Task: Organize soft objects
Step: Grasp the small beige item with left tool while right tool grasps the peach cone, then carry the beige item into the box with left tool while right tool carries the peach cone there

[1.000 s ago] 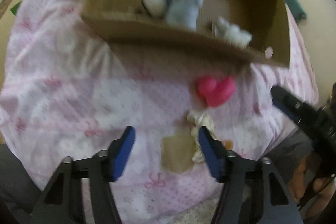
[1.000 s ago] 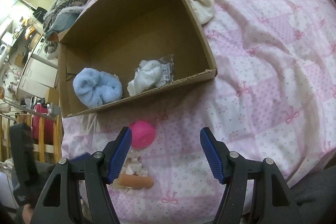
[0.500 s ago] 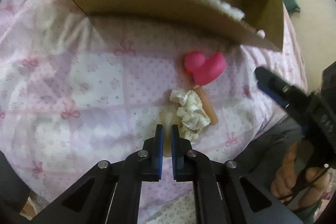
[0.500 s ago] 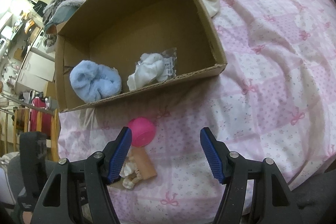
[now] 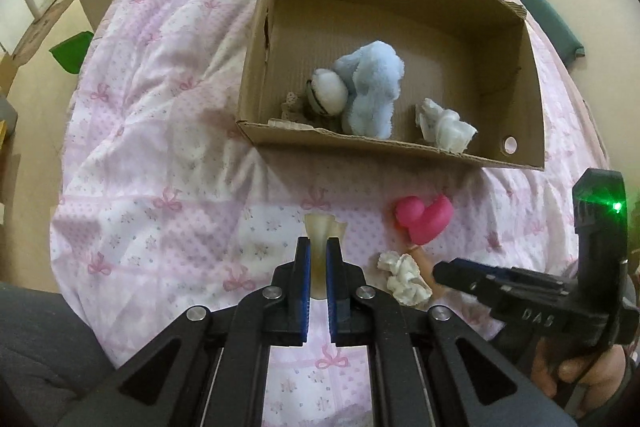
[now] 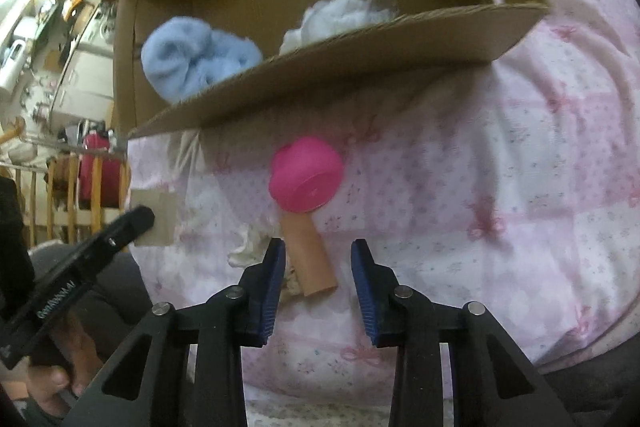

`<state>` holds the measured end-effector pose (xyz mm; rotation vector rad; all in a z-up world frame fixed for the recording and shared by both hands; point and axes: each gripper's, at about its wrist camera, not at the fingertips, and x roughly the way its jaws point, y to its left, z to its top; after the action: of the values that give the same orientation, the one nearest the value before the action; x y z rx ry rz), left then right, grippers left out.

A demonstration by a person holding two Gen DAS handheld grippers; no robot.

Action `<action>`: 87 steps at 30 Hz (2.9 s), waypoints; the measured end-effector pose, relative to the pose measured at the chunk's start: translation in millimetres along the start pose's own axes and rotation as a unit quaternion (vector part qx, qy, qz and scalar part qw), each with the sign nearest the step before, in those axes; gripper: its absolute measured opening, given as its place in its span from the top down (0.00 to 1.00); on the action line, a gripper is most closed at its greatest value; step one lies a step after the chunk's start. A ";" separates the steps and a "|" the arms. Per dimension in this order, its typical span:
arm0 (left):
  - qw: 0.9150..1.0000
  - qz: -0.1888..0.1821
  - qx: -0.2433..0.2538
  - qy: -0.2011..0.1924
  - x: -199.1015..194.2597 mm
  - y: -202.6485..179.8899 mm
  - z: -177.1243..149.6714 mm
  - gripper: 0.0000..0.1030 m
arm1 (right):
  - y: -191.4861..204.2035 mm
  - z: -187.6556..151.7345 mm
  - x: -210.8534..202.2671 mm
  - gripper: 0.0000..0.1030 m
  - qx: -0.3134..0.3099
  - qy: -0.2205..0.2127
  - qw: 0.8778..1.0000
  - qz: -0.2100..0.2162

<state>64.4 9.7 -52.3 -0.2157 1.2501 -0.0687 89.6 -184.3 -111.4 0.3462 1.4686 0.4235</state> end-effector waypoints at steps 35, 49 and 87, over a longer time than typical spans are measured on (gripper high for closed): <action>0.996 0.020 0.010 -0.089 -28.2 -4.6 0.3 0.94 | 34.9 -11.8 -64.1 0.94 -0.085 -0.112 0.987 0.072; 0.987 0.003 0.024 -0.157 -78.2 -8.4 74.0 0.94 | 29.1 26.9 -159.6 0.93 -0.085 -0.255 0.961 0.073; 0.989 0.034 0.067 -0.128 -5.6 -14.8 87.1 0.92 | -18.0 74.0 -103.7 0.93 -0.038 -0.202 0.978 -0.032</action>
<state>146.1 7.1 -18.2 -0.0622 0.9908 -0.0645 159.1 -247.2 -23.3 0.3025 1.0612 0.3339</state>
